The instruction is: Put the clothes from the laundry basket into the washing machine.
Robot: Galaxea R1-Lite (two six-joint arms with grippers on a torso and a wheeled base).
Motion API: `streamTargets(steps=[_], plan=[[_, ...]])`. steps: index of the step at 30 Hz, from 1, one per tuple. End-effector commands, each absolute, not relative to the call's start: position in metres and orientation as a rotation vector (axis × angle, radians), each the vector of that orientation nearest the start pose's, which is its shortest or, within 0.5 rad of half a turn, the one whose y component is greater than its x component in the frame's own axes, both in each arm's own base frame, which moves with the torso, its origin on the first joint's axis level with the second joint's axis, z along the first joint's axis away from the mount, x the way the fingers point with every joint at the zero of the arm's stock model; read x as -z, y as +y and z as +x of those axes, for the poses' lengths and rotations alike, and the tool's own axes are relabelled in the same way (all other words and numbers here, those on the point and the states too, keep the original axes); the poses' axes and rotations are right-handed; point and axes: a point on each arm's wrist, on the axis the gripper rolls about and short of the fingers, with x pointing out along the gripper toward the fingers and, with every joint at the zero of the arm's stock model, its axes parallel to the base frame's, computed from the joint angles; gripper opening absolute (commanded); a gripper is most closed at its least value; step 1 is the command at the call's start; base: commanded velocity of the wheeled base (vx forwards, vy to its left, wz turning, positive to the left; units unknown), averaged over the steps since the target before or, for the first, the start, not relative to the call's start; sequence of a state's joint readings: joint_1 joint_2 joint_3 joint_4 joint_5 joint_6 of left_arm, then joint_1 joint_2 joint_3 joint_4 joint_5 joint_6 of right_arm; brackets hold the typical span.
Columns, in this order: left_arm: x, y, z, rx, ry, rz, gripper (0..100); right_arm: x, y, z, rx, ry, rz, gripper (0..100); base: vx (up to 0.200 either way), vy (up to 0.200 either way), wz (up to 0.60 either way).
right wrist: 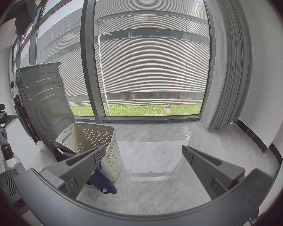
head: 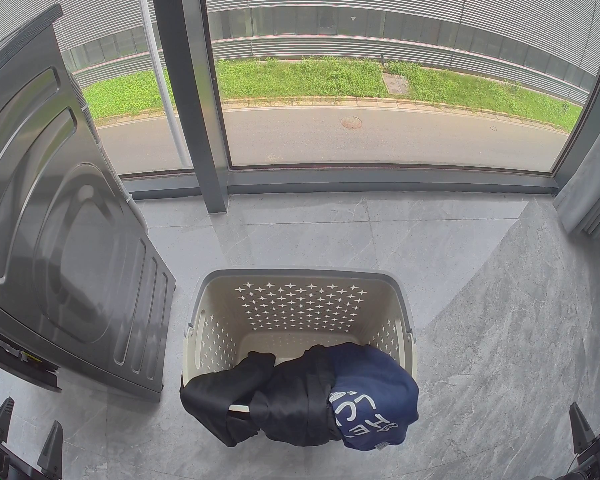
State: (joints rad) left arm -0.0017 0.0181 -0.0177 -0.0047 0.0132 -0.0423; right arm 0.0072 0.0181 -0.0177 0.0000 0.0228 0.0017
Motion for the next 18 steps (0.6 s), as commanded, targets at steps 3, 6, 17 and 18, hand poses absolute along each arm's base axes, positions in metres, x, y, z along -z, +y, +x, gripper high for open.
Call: streamTargets(steps=[3,6,17,18], plan=[[-0.0761,0.0003,-0.0223,-0.012,0.001,-0.043,100,-0.0755,0.0003,-0.0228,-0.031,0.0,0.002,100,0.133,0.0,0.0],[-0.0762,0.0003,-0.0223,-0.012,0.0,-0.043,100,-0.0755,0.0003,-0.0228,-0.031,0.0,0.002,100,0.0,0.0,0.0],[-0.0761,0.0003,-0.0223,-0.012,0.001,-0.043,100,-0.0755,0.0003,-0.0228,-0.031,0.0,0.002,100,0.0,-0.109,0.0],[-0.0762,0.0003,-0.0223,-0.012,0.0,-0.043,100,-0.0755,0.0003,-0.0228,-0.031,0.0,0.002,100,0.0,0.0,0.0]])
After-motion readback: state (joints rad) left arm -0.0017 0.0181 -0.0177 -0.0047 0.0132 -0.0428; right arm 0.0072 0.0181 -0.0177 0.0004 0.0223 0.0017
